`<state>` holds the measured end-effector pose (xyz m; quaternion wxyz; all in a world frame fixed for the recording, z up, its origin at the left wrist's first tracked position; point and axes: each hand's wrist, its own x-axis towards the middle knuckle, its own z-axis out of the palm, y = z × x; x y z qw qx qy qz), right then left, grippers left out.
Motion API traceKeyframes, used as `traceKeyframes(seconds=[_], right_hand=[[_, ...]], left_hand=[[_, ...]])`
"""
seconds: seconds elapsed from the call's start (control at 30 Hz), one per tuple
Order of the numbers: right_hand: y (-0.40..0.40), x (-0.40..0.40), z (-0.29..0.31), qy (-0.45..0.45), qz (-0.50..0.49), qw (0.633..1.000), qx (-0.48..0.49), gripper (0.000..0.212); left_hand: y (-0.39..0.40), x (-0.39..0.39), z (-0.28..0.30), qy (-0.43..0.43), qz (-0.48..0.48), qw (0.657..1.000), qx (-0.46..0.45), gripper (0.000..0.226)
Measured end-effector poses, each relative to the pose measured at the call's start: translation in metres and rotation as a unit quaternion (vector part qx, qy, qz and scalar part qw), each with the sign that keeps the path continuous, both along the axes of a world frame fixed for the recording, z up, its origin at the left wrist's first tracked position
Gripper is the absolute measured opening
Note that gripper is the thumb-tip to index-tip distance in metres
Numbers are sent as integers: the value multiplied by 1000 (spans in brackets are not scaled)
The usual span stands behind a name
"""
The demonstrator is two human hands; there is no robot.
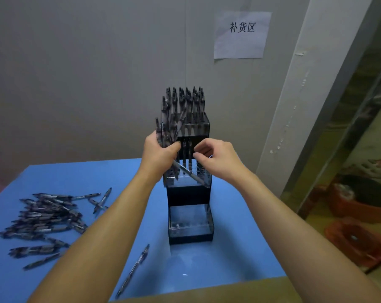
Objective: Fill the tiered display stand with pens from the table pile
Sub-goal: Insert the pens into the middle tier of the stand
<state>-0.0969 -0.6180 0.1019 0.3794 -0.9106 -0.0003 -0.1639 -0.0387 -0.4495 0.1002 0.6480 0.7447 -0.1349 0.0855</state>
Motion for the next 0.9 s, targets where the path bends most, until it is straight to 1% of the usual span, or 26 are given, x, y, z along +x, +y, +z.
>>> traceKeyframes(seconds=[0.07,0.13,0.2,0.33,0.53,0.63,0.67,0.73,0.8,0.9], right_hand=[[1,-3,4,31,42,999,16,9],[4,-2,5,58,75,995,21,9],[8,1,4,78,90,992,32,10],[12,11,-3,82,103,990,42,7],[-1,20,-4,92,129,985,60,2],[-15,21,-8,109,137,983,51,13],[-20,20,-9,116,135,981,72,13],[-29,21,-11,112,133,974,143,13],[-37,25,-11,89,120,968,201,17],[-42,37,-10,46,81,964,250,15]], left_hand=[[-6,4,1,-5,0,1000,-16,21],[-10,11,-1,-5,0,1000,-29,22],[-12,17,-6,-1,1,999,-32,24],[-15,21,-9,3,19,999,-28,26],[-17,24,-3,15,28,998,-50,18],[-12,30,2,25,59,993,-97,10],[-9,33,2,22,66,993,-97,9],[0,36,-1,17,77,994,-82,17],[8,37,-7,23,83,994,-65,22],[18,38,-19,39,96,994,-45,24]])
